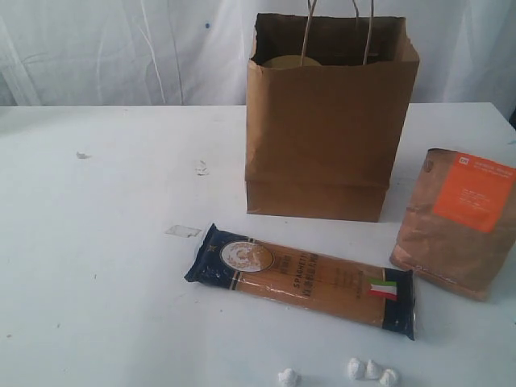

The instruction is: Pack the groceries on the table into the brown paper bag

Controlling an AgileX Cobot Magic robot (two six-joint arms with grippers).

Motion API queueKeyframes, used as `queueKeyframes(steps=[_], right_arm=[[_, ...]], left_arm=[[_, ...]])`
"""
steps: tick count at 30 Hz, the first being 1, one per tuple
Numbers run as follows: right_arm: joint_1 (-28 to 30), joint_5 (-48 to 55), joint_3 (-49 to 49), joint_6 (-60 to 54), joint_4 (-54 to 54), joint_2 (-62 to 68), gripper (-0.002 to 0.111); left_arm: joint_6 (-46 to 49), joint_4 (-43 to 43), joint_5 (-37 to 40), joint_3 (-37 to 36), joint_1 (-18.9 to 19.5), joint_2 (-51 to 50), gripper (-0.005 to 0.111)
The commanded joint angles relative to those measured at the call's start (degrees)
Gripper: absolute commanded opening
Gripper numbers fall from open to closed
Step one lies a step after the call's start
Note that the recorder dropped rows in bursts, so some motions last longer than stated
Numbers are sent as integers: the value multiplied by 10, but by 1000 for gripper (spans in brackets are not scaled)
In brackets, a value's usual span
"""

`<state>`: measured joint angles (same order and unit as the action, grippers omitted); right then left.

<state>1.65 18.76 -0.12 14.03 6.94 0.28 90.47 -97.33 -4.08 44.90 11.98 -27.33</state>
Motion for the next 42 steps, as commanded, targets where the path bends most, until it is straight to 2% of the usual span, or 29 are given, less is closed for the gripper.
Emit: queueKeyframes(steps=[1, 4, 9, 14, 17, 18, 26, 27, 29, 33, 36, 38, 42], right_arm=[[1, -4, 1, -2, 5, -3, 0], [1, -4, 1, -2, 5, -3, 0], [1, -4, 1, -2, 5, -3, 0], [1, -4, 1, -2, 5, -3, 0], [1, -4, 1, -2, 5, -3, 0], [1, -4, 1, -2, 5, -3, 0], [1, -4, 1, -2, 5, -3, 0], [1, -4, 1, -2, 5, -3, 0], [1, -4, 1, -2, 5, -3, 0], [1, -4, 1, -2, 5, -3, 0], [1, -4, 1, -2, 5, -3, 0], [1, -4, 1, -2, 5, -3, 0], [1, -4, 1, -2, 5, -3, 0]], left_arm=[[0, -5, -86, -86, -1, 91, 0], [16, -8, -76, -174, -1, 141, 0], [8, -12, -38, -252, -1, 160, 0], [-1, 3, -23, -269, -1, 160, 0], [-90, 98, -18, -271, -1, 160, 0], [-121, 106, -13, -271, -1, 163, 0], [-134, 114, -19, -278, -1, 190, 0], [-146, 138, -19, -285, -1, 192, 0], [-203, 247, -18, -304, -1, 195, 0], [-464, 539, 31, -340, -1, 211, 0], [-646, 678, 99, -342, -1, 227, 0], [-689, 705, 113, -351, -1, 234, 0], [-704, 704, 49, -398, -1, 237, 0]])
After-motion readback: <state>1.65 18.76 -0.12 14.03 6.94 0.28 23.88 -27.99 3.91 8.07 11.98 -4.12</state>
